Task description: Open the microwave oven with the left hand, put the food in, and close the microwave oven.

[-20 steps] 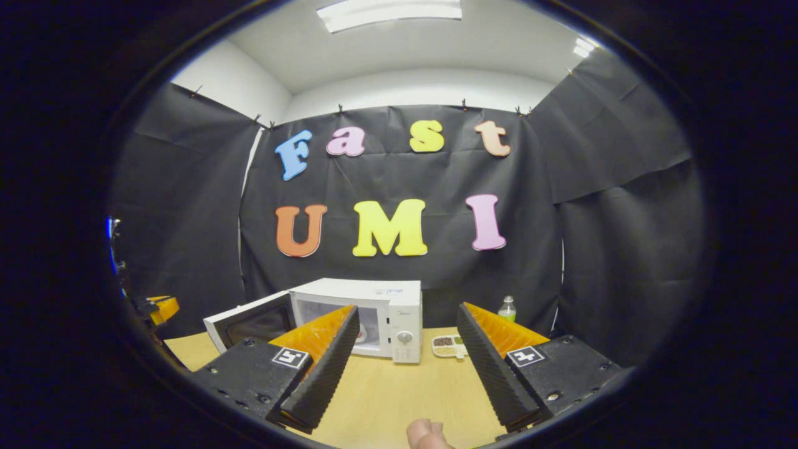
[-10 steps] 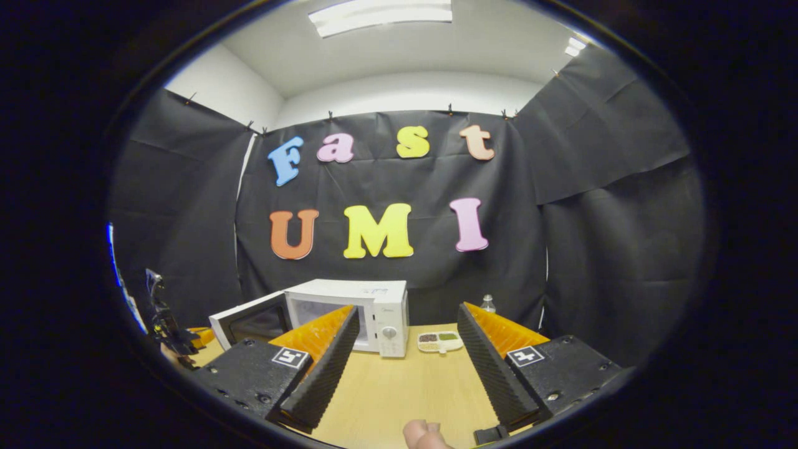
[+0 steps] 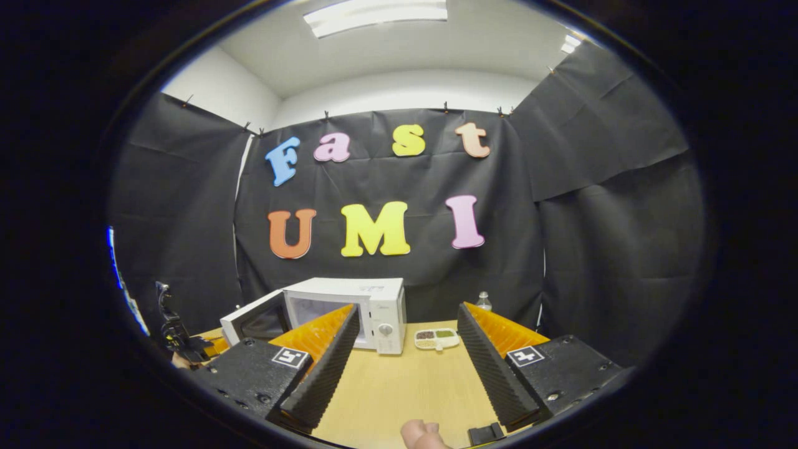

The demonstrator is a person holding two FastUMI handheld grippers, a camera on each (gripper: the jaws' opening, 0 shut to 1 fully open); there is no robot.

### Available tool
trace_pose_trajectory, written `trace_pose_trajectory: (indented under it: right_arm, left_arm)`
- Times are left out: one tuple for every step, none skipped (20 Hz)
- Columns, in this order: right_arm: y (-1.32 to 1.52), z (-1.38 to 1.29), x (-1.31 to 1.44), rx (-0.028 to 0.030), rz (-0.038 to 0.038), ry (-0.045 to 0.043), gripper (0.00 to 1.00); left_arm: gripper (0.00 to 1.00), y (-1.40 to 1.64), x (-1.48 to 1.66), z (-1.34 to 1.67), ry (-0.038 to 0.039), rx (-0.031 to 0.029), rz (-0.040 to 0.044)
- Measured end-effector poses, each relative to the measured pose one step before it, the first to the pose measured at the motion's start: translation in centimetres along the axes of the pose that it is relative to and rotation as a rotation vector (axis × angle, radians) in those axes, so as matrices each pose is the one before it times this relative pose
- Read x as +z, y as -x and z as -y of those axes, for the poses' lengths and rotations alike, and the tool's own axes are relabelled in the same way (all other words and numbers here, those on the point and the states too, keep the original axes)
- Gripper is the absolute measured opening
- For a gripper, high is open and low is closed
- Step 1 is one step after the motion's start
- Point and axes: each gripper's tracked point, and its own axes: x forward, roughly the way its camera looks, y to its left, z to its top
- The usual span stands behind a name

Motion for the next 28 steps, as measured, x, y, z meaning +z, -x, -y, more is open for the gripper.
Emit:
trace_pose_trajectory:
  right_arm:
    - [-0.071,0.118,-0.109,-0.00057,-0.00044,-0.00267,1.00]
    - [-0.055,0.044,-0.092,0.00394,-0.00206,-0.00319,0.91]
    - [-0.033,-0.091,-0.277,0.00622,-0.00380,-0.00348,0.91]
    - [-0.088,-0.080,-0.117,0.01102,-0.00496,-0.01126,0.91]
    - [-0.055,-0.026,-0.126,0.01125,-0.00725,-0.01564,0.92]
    - [-0.052,0.043,-0.061,0.00752,-0.00622,-0.01500,1.00]
    - [-0.141,0.271,0.085,-0.00142,-0.00143,-0.00606,0.92]
    - [-0.098,0.280,0.055,-0.00387,0.00144,0.00151,0.91]
    - [-0.079,0.223,0.051,-0.00389,0.00384,0.00718,1.00]
    - [-0.022,0.228,0.130,-0.00343,0.00545,0.00635,1.00]
    - [0.034,0.016,0.104,-0.00137,0.00542,0.00014,0.91]
    - [-0.058,0.101,0.151,-0.00249,0.00645,0.00124,1.00]
    - [0.049,0.145,-0.088,-0.00562,0.00203,0.00341,0.91]
    - [0.017,0.170,-0.112,0.00030,0.00086,0.00198,0.91]
    - [0.027,-0.160,-0.303,0.01084,-0.00300,-0.00107,0.91]
    - [0.130,-0.018,-0.225,0.00945,0.00092,-0.01038,1.00]
    - [0.030,0.257,-0.006,-0.00039,0.00497,-0.00968,0.92]
    - [-0.007,0.344,0.106,-0.00813,0.00598,0.00203,0.91]
    - [-0.249,0.457,-0.091,-0.01420,0.00118,0.01326,0.91]
    - [-0.147,0.288,-0.035,-0.01036,0.00123,0.01282,0.91]
    - [-0.009,-0.097,0.045,-0.00474,0.00114,0.00397,1.00]
    - [-0.054,-0.124,-0.072,0.00721,-0.00102,-0.01274,0.91]
    - [-0.093,-0.345,-0.250,0.01293,-0.00199,-0.02098,0.92]
    - [-0.204,-0.201,-0.148,0.01393,-0.00573,-0.01599,0.92]
    - [-0.200,0.077,-0.453,0.00731,-0.01076,-0.00555,0.91]
    - [-0.177,0.377,-0.398,-0.00645,-0.00943,0.00692,1.00]
    - [-0.114,0.480,-0.118,-0.00658,-0.00056,0.00574,1.00]
    - [-0.176,-0.056,-0.062,0.00585,0.00342,0.00318,1.00]
  left_arm:
    - [0.00,-0.364,-0.273,0.707,-0.00039,-0.01574,-0.00625]
    - [0.00,-0.503,-0.082,0.721,-0.00654,-0.01664,-0.00410]
    - [0.00,-0.484,0.083,0.564,-0.01006,-0.01620,0.00229]
    - [0.00,-0.620,0.074,0.681,-0.00684,-0.02137,0.00530]
    - [0.00,-0.620,-0.055,0.727,0.00146,-0.01886,-0.00595]
    - [0.00,-0.537,-0.133,0.612,-0.00076,-0.01236,-0.01186]
    - [0.00,-0.605,0.038,0.569,-0.00999,-0.00854,-0.00695]
    - [0.00,-0.480,0.235,0.490,-0.01848,-0.00626,0.00439]
    - [0.00,-0.682,0.387,0.678,-0.02097,-0.01272,0.01281]
    - [0.00,-0.774,0.259,0.889,-0.01084,-0.01853,0.01030]
    - [0.00,-0.922,0.132,1.050,-0.00916,-0.02921,0.00192]
    - [0.00,-1.001,-0.066,1.075,-0.01146,-0.03611,0.00017]
    - [0.00,-1.063,-0.078,0.763,-0.01343,-0.03721,-0.00261]
    - [0.00,-1.186,-0.200,0.707,-0.00194,-0.03029,-0.00605]
    - [0.00,-1.024,-0.375,0.220,0.00051,-0.01045,-0.01026]
    - [0.00,-0.868,-0.083,0.223,-0.00054,-0.00995,0.00374]
    - [0.00,-1.027,0.034,0.496,0.00545,-0.00578,-0.00706]
    - [0.00,-1.039,-0.050,0.313,0.00405,-0.00434,-0.00198]
    - [0.00,-0.844,0.168,0.308,0.00013,-0.00552,0.00049]
    - [0.00,-0.947,0.176,0.410,-0.00322,-0.00323,0.00250]
    - [0.00,-0.967,0.225,0.428,-0.00417,-0.00394,0.00171]
    - [0.00,-0.921,0.122,0.507,0.00012,-0.00344,0.00001]
    - [0.00,-0.824,0.059,0.406,-0.00011,-0.00110,-0.00016]
    - [0.00,-0.781,0.036,0.440,0.00054,-0.00083,-0.00176]
    - [0.00,-0.755,0.236,0.309,-0.00120,0.00301,0.00507]
    - [0.00,-0.917,0.223,0.243,0.00341,0.00134,0.00572]
    - [0.00,-0.682,0.000,0.129,-0.00003,0.00448,0.00559]
    - [0.00,-0.692,0.024,0.425,0.00858,-0.01291,0.00005]
